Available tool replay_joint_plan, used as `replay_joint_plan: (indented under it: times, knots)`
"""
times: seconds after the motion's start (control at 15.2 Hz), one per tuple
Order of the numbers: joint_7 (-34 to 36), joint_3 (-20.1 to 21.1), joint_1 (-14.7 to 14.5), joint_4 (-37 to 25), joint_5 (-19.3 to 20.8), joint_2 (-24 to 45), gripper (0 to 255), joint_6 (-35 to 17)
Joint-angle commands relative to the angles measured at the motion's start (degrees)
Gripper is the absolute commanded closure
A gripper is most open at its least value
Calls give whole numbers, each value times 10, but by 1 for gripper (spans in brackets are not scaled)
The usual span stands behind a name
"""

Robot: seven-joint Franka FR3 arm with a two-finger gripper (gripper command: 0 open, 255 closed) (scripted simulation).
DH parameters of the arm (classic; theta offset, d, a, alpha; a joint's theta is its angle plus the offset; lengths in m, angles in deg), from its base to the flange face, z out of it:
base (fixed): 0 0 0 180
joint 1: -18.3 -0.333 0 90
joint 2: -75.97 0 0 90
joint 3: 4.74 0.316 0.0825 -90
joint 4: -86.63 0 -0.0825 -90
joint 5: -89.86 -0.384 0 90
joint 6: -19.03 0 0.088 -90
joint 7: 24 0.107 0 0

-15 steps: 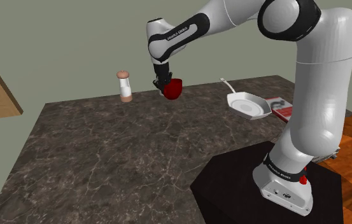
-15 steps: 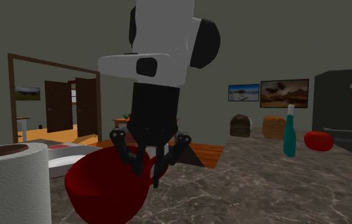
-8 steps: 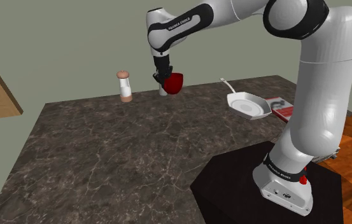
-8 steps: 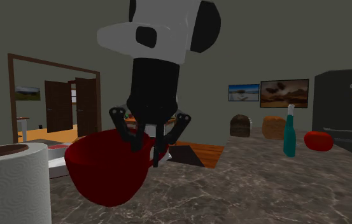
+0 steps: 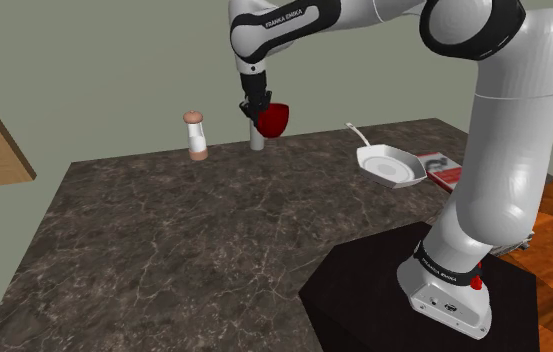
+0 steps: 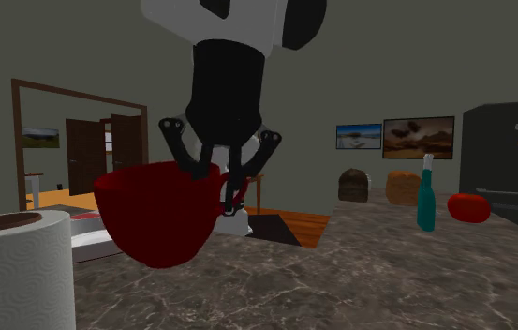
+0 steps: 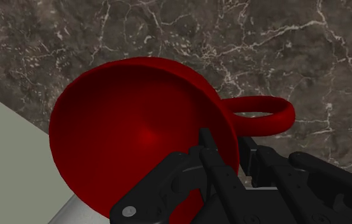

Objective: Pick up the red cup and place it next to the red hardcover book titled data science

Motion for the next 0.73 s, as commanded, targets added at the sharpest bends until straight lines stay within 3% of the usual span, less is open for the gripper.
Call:
replay_joint_plan:
  times: [0.0, 0.33, 0.66]
  knots:
    - [-1, 0, 0, -10, 0, -5, 255, 15]
    - [-4, 0, -1, -35, -1, -10, 255, 45]
    - [-53, -20, 32, 59, 0, -77, 255, 12]
